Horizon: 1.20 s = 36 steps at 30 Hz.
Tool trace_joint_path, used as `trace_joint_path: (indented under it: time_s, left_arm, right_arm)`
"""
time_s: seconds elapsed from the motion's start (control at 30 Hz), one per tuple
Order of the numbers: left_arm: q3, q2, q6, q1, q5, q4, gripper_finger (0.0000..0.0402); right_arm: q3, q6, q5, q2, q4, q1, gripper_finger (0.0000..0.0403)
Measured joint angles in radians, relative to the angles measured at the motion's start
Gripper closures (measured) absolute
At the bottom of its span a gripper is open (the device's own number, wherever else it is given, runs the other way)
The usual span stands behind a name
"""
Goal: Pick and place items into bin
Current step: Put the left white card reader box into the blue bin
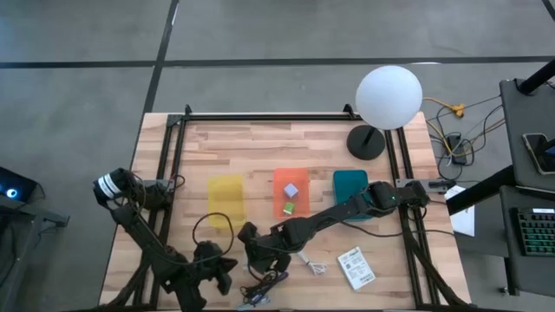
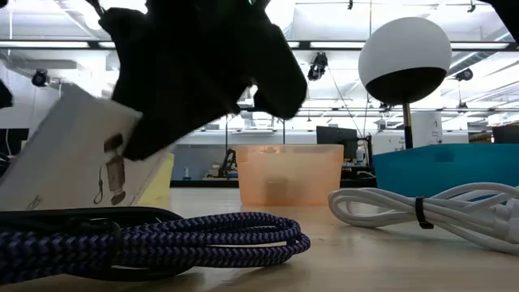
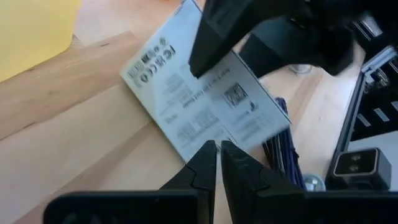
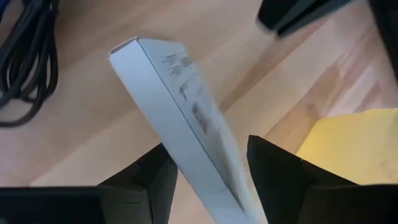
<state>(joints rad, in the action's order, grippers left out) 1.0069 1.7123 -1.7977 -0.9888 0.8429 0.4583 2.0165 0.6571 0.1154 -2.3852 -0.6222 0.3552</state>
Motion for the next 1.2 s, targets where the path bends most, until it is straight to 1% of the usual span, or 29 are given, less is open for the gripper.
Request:
trace_joint_path:
  time_s: [0.1,0.2,0.37,0.47,0.57,0.63,0.7,0.8,0.87,0.97,1.07,1.17,1.2]
  left_arm:
    - [0.001,-0.006,-0.001,-0.006,-0.002,0.001,0.0393]
    - [0.006,-0.008,0.000,-0.006,-0.001,0.000,0.0393]
    - [0.007,-0.008,0.000,-0.006,-0.001,0.000,0.0393]
    - [0.007,-0.008,0.000,-0.006,-0.001,0.002,0.0393]
    - [0.005,-0.008,-0.001,-0.006,-0.001,0.003,0.0393]
    - [0.005,-0.008,-0.001,-0.006,-0.001,0.003,0.0393]
    - [0.005,-0.008,-0.001,-0.006,-0.001,0.002,0.0393]
    - [0.005,-0.008,-0.001,-0.006,0.000,0.003,0.0393]
    - [0.005,-0.008,-0.001,-0.006,0.000,0.002,0.0393]
    - [0.006,-0.008,-0.001,-0.007,0.000,0.001,0.0393]
    - [0.006,-0.008,-0.002,-0.006,0.000,0.002,0.0393]
    - [0.006,-0.008,-0.002,-0.006,0.000,0.003,0.0393]
    - [0.006,-0.008,-0.002,-0.006,0.000,0.002,0.0393]
  right_arm:
    - [-0.008,0.000,0.008,0.000,-0.003,0.000,0.0238]
    - [-0.008,-0.005,0.015,0.000,0.001,0.000,0.0258]
    - [-0.001,-0.009,0.048,0.000,0.001,0.000,0.0318]
    - [0.022,-0.056,0.079,0.001,-0.012,0.000,0.0356]
    - [0.064,-0.150,0.093,0.009,-0.085,0.001,0.0373]
    - [0.097,-0.252,0.091,0.023,-0.153,0.004,0.0372]
    - [0.129,-0.378,0.087,0.043,-0.242,0.007,0.0364]
    - [0.188,-0.603,0.087,0.060,-0.409,0.017,0.0345]
    - [0.221,-0.774,0.086,0.070,-0.522,0.026,0.0340]
    - [0.260,-1.026,0.104,0.089,-0.694,0.041,0.0343]
    - [0.273,-1.244,0.126,0.113,-0.843,0.054,0.0350]
    - [0.268,-1.443,0.150,0.140,-0.951,0.069,0.0354]
    - [0.259,-1.502,0.158,0.153,-0.955,0.074,0.0354]
